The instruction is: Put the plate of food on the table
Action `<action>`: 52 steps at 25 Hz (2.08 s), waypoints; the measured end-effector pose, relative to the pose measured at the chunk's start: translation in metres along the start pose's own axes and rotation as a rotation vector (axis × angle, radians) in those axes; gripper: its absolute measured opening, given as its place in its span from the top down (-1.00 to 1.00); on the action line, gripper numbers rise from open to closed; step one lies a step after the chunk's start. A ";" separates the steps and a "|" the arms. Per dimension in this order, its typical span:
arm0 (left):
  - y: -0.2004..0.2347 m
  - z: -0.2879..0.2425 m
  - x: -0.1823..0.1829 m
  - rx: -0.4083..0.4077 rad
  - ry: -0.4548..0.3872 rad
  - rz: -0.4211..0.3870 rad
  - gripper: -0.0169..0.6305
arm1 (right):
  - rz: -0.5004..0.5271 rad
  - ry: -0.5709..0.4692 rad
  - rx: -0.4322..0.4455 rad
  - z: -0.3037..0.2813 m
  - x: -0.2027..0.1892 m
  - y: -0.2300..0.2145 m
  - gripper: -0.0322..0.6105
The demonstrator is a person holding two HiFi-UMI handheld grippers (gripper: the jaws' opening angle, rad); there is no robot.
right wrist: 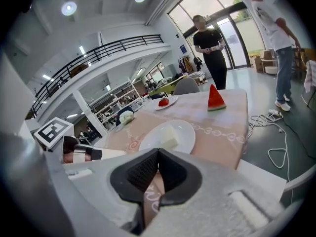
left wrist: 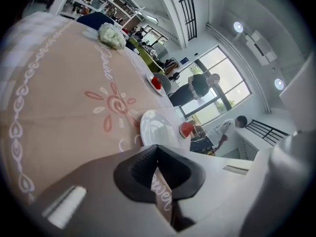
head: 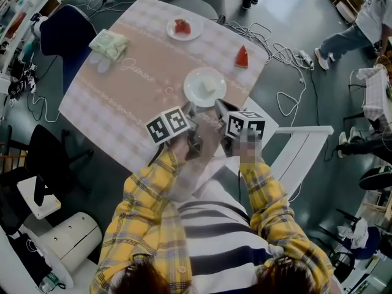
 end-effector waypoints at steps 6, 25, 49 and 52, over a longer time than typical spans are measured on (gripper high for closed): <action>0.008 0.010 -0.018 -0.087 0.046 0.006 0.96 | 0.009 -0.006 0.012 0.007 -0.009 0.015 0.91; 0.035 0.124 -0.051 -0.090 0.038 -0.360 0.96 | 0.046 0.016 -0.014 0.048 -0.077 0.108 0.91; 0.074 0.232 -0.118 -0.196 0.146 -0.397 0.96 | 0.024 0.028 -0.077 0.117 -0.178 0.196 0.91; 0.084 0.244 -0.127 -0.195 0.161 -0.382 0.96 | 0.020 0.027 -0.077 0.125 -0.189 0.204 0.91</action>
Point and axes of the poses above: the fingertips, and each gripper's own axes: z backward along the fingers, y to its left, x out of its top, the point moved 10 cm from there along z, backward along the fingers, and after that the axes turned 6 degrees about z, right-handed, at the moved point
